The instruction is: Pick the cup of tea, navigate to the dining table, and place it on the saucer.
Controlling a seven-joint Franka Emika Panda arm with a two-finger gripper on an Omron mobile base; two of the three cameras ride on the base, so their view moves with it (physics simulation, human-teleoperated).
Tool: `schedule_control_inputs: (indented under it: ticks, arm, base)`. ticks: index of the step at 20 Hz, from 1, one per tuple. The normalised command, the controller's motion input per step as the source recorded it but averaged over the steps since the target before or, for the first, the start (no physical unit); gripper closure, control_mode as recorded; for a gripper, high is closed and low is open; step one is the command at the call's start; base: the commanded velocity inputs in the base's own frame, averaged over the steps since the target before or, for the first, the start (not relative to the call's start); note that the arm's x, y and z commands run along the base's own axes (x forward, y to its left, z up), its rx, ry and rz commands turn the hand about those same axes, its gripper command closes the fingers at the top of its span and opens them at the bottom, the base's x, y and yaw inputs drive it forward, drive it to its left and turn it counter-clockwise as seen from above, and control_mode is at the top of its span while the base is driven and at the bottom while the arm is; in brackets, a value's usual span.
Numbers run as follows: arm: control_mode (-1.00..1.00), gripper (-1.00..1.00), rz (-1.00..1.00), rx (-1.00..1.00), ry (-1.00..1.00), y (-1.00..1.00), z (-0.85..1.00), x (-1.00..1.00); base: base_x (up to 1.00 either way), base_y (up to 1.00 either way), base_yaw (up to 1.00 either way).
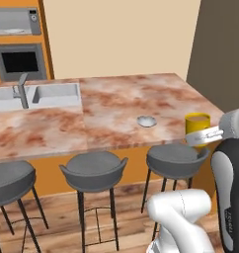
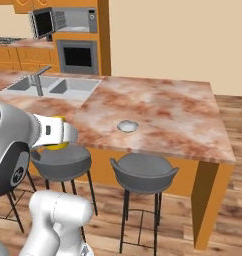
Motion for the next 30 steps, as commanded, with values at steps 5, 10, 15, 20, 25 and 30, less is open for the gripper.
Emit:
schedule_control_inputs:
  ticks: [5, 10, 15, 20, 25, 30]
  arm:
    - [1.0, 1.0, 0.0, 0.0, 0.0, 0.0, 0.0, 0.0]
    - [1.0, 1.0, 0.0, 0.0, 0.0, 0.0, 0.0, 0.0]
    - [1.0, 1.0, 0.0, 0.0, 0.0, 0.0, 0.0, 0.0]
    - [1.0, 1.0, 0.0, 0.0, 0.0, 0.0, 0.0, 0.0]
    - [1.0, 1.0, 0.0, 0.0, 0.0, 0.0, 0.0, 0.0]
    - [-1.0, 1.0, 0.05, 0.0, 0.03, -0.09, 0.0, 0.56]
  base:
    - [0.89, 0.47, -0.14]
    - [0.99, 0.3, -0.17]
    - [0.41, 0.15, -0.07]
    - [0.0, 0.0, 0.0]
    - [0.0, 0.0, 0.0]
    - [0.11, 0.0, 0.0]
